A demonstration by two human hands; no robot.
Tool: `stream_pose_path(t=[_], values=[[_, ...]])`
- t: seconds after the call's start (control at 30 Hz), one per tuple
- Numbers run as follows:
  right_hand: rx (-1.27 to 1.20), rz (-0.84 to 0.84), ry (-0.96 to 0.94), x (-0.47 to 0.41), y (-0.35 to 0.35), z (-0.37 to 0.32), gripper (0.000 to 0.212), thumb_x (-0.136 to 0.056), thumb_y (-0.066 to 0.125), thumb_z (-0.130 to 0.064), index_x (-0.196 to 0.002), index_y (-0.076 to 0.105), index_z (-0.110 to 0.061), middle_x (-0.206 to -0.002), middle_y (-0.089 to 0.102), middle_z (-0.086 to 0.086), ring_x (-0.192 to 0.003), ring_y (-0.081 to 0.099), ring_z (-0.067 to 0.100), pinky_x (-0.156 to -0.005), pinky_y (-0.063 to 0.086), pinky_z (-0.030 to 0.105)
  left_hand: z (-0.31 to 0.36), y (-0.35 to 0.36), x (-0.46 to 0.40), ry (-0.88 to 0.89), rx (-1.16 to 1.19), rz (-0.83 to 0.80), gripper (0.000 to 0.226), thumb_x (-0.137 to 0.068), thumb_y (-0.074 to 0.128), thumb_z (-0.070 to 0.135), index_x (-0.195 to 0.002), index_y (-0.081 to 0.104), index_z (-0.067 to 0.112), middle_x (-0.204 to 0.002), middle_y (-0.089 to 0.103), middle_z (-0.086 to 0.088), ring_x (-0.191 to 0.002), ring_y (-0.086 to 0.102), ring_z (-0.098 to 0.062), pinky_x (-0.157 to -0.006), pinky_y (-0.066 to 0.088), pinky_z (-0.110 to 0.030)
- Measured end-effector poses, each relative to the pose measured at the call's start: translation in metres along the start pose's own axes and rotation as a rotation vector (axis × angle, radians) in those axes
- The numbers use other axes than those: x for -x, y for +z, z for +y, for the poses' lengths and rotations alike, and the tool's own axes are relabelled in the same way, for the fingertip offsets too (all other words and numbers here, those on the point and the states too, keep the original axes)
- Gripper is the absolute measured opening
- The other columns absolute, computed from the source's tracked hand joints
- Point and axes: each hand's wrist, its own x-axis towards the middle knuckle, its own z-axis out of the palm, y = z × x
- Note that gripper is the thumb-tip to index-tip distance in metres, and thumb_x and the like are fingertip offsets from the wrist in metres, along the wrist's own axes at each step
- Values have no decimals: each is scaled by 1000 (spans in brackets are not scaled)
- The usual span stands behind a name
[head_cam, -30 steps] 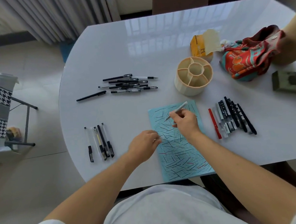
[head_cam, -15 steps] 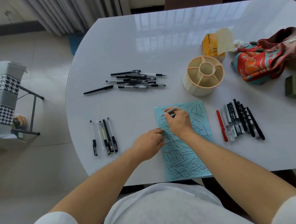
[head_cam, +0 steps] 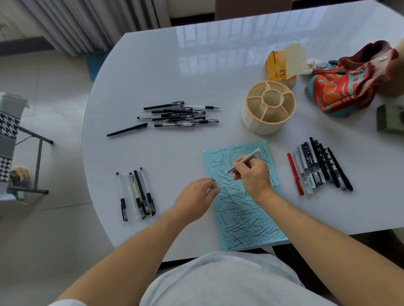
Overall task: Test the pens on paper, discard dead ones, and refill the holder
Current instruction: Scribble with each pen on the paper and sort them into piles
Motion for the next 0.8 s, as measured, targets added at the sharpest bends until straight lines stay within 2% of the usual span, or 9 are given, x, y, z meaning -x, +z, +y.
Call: stream_pose_path(t=[0.13,0.23,0.4,0.53,0.67,0.8], values=[[-43,-57,12,11,-10,8,7,-85,65,-13,-84,72,-11,-71,72,3,-64,68,20,-73,58,58,3,2,0,-27,25,8,28,-104,48,42,-103,67,22,-110,69,7,-99,61,-12,-89,51,-36],[-64,-85,11,17,-11,8,8,-84,66,-15,-81,73,-16,-71,72,4,-64,67,20,-74,59,56,7,2,-3,-21,15,10,25,-103,49,41,-102,67,24,-103,68,10,-94,59,-10,-86,51,-35],[-80,-104,-8,21,-13,5,10,-84,67,-21,-80,75,-23,-74,72,5,-65,67,20,-73,59,47,9,-1,-6,-5,-30,18,25,-103,50,42,-102,68,25,-100,67,11,-95,55,-8,-87,48,-30],[-114,-94,-29,22,-15,3,10,-86,66,-20,-81,75,-22,-74,72,5,-66,66,20,-70,60,42,11,-3,-7,3,-49,21,25,-102,50,42,-103,69,26,-101,66,11,-95,54,-7,-84,45,-27],[-45,-159,-17,23,-12,5,9,-90,69,-20,-89,74,-13,-76,73,5,-66,68,21,-75,61,47,19,-3,-12,21,-43,43,21,-101,54,35,-101,71,22,-94,66,11,-88,53,-7,-78,41,-25],[2,-199,-8,22,-16,5,11,-96,70,-23,-94,75,-13,-81,76,7,-70,72,23,-77,64,45,25,-5,-13,20,-75,42,22,-100,55,29,-96,72,17,-90,67,4,-87,57,-15,-77,47,-33]])
